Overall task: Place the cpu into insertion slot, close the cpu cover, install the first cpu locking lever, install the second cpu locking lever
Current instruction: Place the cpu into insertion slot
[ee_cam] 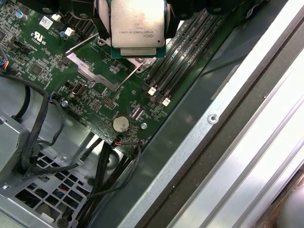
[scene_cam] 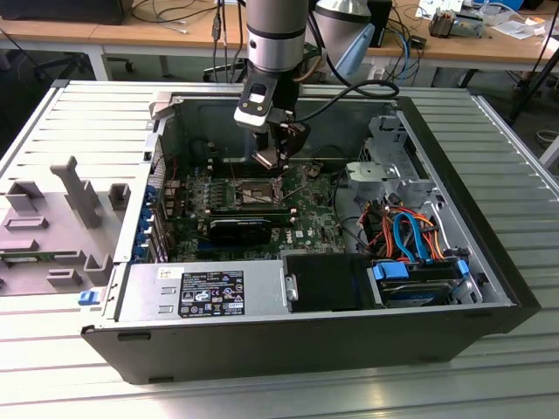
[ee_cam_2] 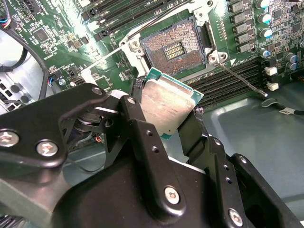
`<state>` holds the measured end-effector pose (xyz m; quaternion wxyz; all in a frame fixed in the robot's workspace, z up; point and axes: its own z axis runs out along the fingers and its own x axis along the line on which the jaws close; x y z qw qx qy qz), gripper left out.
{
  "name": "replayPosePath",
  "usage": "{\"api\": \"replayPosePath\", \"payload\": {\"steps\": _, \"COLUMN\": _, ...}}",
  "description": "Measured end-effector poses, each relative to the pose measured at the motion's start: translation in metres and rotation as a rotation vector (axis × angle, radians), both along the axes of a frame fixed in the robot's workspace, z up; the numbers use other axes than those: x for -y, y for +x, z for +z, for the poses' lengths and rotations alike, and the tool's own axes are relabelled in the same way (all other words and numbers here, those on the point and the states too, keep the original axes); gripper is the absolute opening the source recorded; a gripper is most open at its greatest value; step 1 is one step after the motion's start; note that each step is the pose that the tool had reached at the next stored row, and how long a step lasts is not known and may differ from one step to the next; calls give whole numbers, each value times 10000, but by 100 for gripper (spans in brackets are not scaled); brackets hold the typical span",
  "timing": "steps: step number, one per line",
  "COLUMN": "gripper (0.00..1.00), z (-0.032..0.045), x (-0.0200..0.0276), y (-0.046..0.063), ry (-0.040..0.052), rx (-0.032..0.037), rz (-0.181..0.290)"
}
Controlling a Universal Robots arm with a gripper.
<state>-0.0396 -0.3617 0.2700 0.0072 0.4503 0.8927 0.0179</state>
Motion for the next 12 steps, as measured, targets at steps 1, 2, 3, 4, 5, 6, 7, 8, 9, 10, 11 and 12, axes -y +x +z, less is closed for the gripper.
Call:
{"api": "replayPosePath", "payload": {"steps": 1, "gripper": 55, "z": 0, "x": 0, "y": 0, "ry": 0, "rx": 0, "rz": -9}}
{"api": "replayPosePath", "payload": {"steps": 2, "gripper": 55, "z": 0, "x": 0, "y": 0, "ry": 0, "rx": 0, "rz": -14}}
{"api": "replayPosePath", "payload": {"steps": 3, "gripper": 55, "z": 0, "x": 0, "y": 0, "ry": 0, "rx": 0, "rz": -27}}
{"api": "replayPosePath", "payload": {"steps": 4, "gripper": 55, "z": 0, "x": 0, "y": 0, "ry": 0, "rx": 0, "rz": -36}}
{"api": "replayPosePath", "payload": {"steps": 5, "gripper": 55, "z": 0, "x": 0, "y": 0, "ry": 0, "rx": 0, "rz": -41}}
{"api": "replayPosePath", "payload": {"steps": 6, "gripper": 55, "z": -1, "x": 0, "y": 0, "ry": 0, "rx": 0, "rz": -47}}
{"api": "replayPosePath", "payload": {"steps": 7, "gripper": 55, "z": -1, "x": 0, "y": 0, "ry": -1, "rx": 0, "rz": -59}}
{"api": "replayPosePath", "payload": {"steps": 8, "gripper": 55, "z": -1, "x": 0, "y": 0, "ry": 0, "rx": 0, "rz": -69}}
{"api": "replayPosePath", "payload": {"steps": 9, "gripper": 55, "z": -1, "x": 0, "y": 0, "ry": 0, "rx": 0, "rz": -75}}
{"api": "replayPosePath", "payload": {"steps": 10, "gripper": 55, "z": -1, "x": 0, "y": 0, "ry": 0, "rx": 0, "rz": -80}}
{"api": "replayPosePath", "payload": {"steps": 11, "gripper": 55, "z": -1, "x": 0, "y": 0, "ry": 0, "rx": -1, "rz": -89}}
{"api": "replayPosePath", "payload": {"steps": 12, "gripper": 55, "z": -1, "x": 0, "y": 0, "ry": 0, "rx": 0, "rz": -96}}
